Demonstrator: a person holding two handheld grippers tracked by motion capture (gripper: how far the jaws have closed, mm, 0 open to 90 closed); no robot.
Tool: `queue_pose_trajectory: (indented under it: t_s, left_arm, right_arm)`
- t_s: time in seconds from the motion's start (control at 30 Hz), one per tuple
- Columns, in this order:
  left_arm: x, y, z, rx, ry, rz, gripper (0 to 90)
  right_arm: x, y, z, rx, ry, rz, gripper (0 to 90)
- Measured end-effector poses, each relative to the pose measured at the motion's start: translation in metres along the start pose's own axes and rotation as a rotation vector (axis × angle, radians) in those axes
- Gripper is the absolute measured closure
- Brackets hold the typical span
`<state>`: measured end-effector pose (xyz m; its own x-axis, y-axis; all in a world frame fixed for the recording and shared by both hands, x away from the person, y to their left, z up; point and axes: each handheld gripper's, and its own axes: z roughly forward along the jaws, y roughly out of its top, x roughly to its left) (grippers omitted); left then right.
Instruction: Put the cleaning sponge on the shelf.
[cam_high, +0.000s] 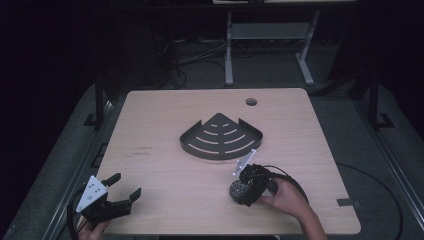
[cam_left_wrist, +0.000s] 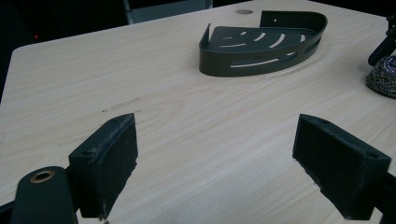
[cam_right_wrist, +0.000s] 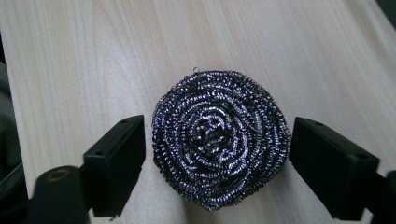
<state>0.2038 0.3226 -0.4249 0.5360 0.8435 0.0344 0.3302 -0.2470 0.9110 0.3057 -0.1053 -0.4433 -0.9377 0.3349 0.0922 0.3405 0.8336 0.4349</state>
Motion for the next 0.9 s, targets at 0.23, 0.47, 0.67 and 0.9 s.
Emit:
queue_pose_trajectory:
  t_s: [0.23,0.47,0.67,0.9]
  left_arm:
    - [0.001,0.000,0.000,-0.002,0.000,-0.001,13.3]
    - [0.001,0.000,-0.001,-0.006,0.003,-0.004,13.3]
    - [0.001,0.001,-0.001,-0.009,0.003,-0.005,13.3]
    - [0.001,0.001,-0.002,-0.011,0.004,-0.006,13.3]
  right_arm:
    - [-0.004,0.001,0.003,0.005,0.017,0.002,26.9]
    - [-0.002,0.004,0.003,0.020,0.007,-0.017,30.7]
    - [0.001,0.011,-0.003,0.029,-0.023,-0.034,31.1]
    - [-0.002,0.011,-0.004,0.010,0.003,-0.031,31.1]
